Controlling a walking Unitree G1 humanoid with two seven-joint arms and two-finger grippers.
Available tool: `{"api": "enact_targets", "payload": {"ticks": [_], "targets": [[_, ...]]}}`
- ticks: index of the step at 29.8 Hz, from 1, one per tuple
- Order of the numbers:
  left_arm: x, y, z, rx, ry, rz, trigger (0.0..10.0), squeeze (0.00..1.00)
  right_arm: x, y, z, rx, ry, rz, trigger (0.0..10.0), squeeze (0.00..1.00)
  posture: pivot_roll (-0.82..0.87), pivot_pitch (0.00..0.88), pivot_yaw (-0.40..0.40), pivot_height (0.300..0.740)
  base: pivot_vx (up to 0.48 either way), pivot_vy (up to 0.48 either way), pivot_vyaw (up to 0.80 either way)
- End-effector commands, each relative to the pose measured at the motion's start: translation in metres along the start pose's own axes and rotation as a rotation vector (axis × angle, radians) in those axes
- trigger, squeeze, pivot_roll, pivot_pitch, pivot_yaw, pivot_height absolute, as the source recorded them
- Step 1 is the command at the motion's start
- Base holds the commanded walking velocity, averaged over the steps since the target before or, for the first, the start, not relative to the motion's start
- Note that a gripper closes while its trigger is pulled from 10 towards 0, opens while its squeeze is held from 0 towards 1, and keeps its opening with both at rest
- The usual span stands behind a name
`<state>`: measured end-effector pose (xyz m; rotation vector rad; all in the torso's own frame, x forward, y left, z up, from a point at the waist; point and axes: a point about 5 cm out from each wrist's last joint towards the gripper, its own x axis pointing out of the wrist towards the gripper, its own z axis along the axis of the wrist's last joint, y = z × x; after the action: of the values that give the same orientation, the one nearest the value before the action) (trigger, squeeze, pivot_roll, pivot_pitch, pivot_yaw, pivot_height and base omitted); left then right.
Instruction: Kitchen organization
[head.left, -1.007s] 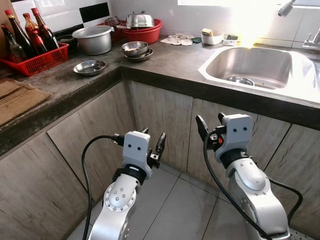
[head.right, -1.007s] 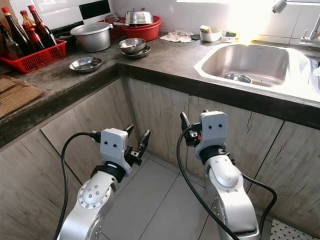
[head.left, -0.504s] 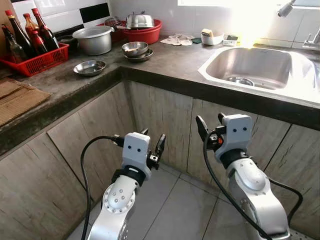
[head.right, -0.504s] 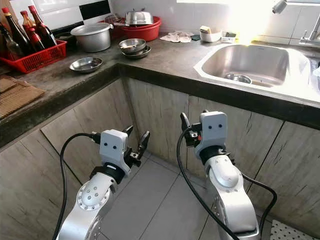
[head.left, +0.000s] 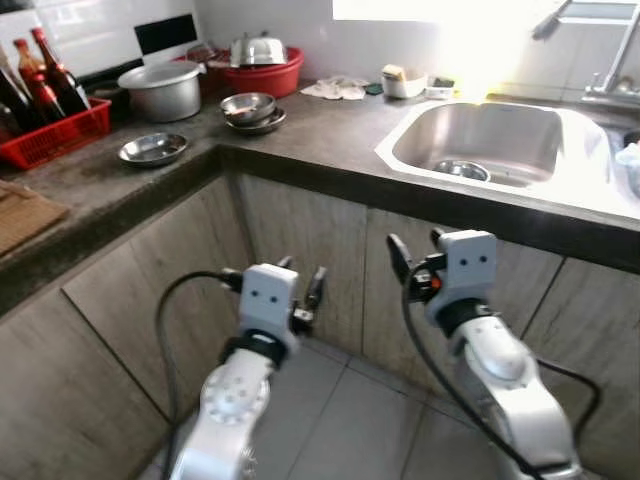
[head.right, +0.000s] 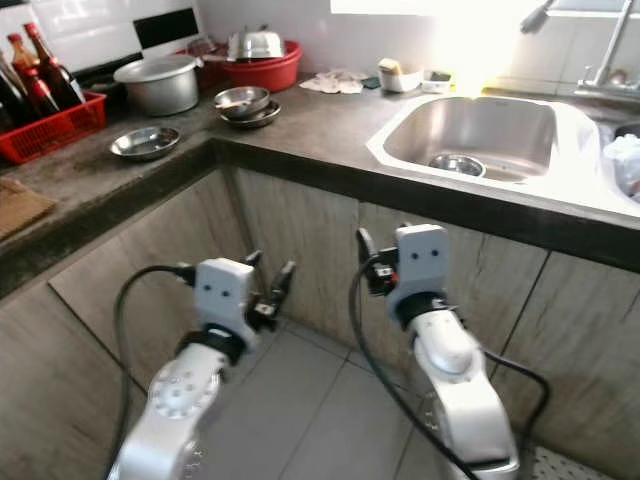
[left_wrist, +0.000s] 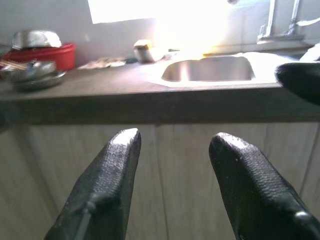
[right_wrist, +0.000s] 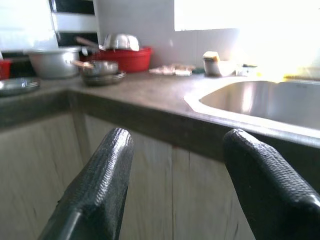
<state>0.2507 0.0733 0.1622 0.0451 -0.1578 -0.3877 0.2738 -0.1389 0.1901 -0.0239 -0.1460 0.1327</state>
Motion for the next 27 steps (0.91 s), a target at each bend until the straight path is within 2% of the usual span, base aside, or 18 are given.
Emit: {"api": "enact_targets", "payload": {"ticks": [1,10,19,27], "targets": [[-0.0021,0.0101,-0.0002,0.023,0.003,0.033,10.0,0.0,0.0028,0.0102,0.0047,0.014,-0.017,0.036,10.0,0.0,0.08,0.022,0.018,0.74,0.304,0.0,0.0],[-0.0014,0.0101,0.0002,0.024,-0.001,0.035,10.0,0.0,0.004,0.0116,0.0061,-0.003,-0.026,0.051,10.0,0.0,0.08,0.023,0.016,0.74,0.311,0.0,0.0],[-0.0013,0.0105,0.0004,0.026,-0.003,0.036,10.0,0.0,0.0055,0.0131,0.0066,-0.009,-0.03,0.055,10.0,0.0,0.08,0.023,0.014,0.74,0.329,0.0,0.8],[-0.0014,0.0108,0.0003,0.027,-0.002,0.038,10.0,0.0,0.0076,0.0116,0.0066,-0.001,-0.026,0.045,10.0,0.0,0.08,0.024,0.017,0.74,0.331,0.0,0.05]]}}
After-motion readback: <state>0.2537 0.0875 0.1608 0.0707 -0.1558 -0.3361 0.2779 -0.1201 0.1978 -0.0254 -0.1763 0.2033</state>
